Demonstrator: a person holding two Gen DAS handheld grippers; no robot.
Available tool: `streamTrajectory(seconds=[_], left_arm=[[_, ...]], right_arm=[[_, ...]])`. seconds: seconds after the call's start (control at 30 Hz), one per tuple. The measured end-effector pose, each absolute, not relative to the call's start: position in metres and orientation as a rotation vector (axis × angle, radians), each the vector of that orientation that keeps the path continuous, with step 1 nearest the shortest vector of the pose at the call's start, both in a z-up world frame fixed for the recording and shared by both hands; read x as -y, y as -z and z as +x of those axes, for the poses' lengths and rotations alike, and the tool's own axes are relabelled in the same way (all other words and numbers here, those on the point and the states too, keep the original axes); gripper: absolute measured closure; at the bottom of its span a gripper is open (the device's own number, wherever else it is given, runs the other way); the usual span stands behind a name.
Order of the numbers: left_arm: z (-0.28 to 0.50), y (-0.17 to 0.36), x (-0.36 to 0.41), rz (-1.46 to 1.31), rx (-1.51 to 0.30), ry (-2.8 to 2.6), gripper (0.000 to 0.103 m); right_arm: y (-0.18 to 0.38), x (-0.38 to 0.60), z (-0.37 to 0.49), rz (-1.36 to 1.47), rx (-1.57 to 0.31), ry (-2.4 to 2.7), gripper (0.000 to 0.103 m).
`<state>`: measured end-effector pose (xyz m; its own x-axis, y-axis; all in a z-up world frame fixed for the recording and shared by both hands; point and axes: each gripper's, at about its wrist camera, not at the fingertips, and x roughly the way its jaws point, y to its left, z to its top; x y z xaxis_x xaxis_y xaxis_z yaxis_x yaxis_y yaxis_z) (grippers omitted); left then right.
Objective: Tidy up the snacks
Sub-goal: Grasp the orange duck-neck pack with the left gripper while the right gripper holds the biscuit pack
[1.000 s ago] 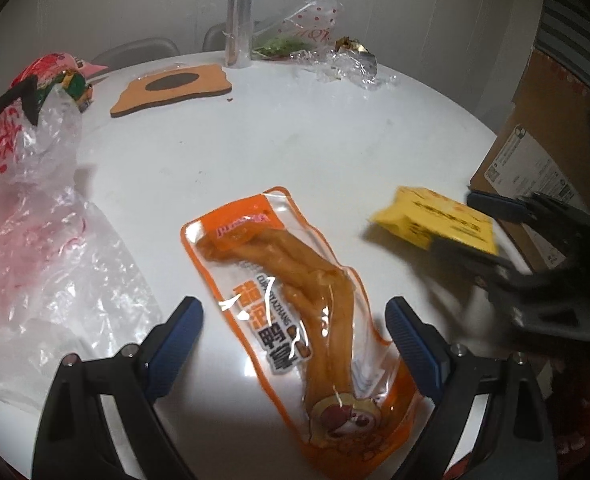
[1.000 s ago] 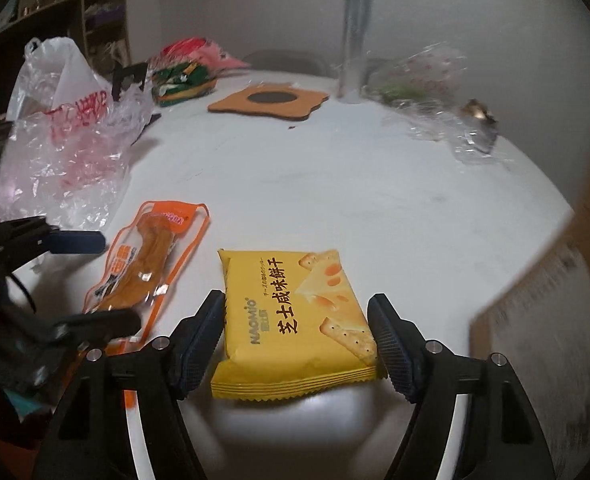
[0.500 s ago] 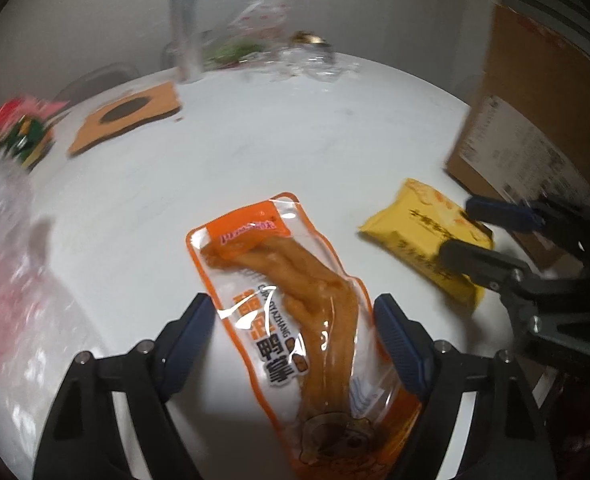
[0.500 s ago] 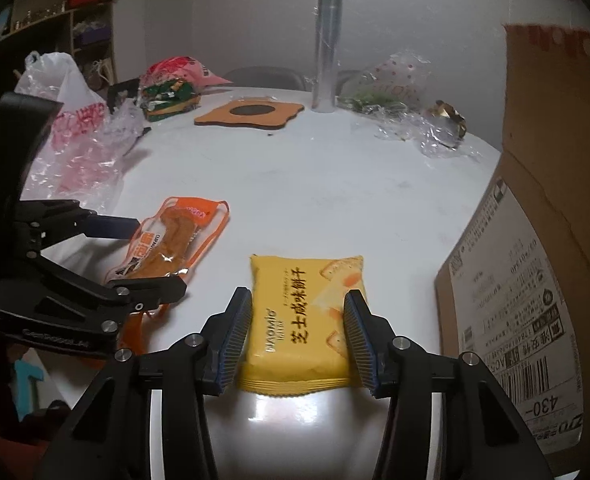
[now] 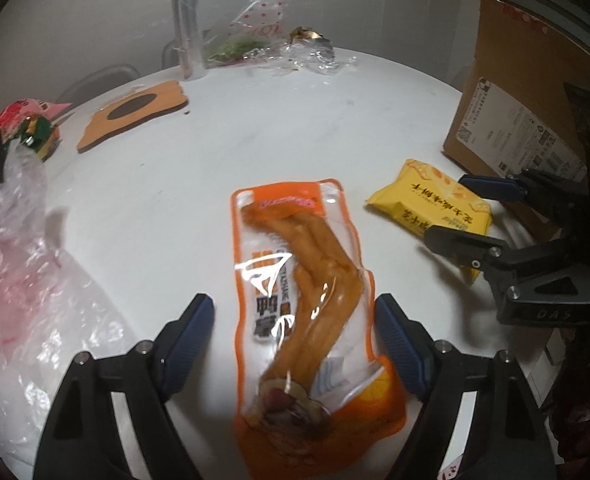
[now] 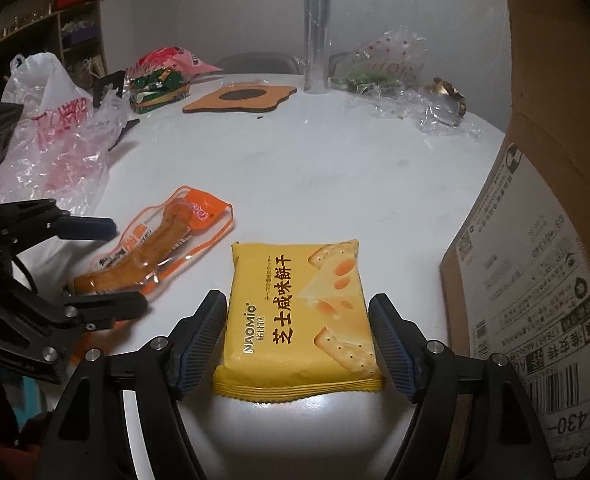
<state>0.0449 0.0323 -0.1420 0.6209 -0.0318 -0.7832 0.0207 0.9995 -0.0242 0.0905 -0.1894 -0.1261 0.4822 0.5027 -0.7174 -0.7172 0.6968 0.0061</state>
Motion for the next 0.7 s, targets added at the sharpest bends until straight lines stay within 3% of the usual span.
streamTrajectory(seconds=[0.7], left_arm=[[0.069, 0.140, -0.037, -0.065, -0.898, 0.049, 0.026]], right_arm=[[0.129, 0.178, 0.088, -0.377, -0.763, -0.755, 0.036]])
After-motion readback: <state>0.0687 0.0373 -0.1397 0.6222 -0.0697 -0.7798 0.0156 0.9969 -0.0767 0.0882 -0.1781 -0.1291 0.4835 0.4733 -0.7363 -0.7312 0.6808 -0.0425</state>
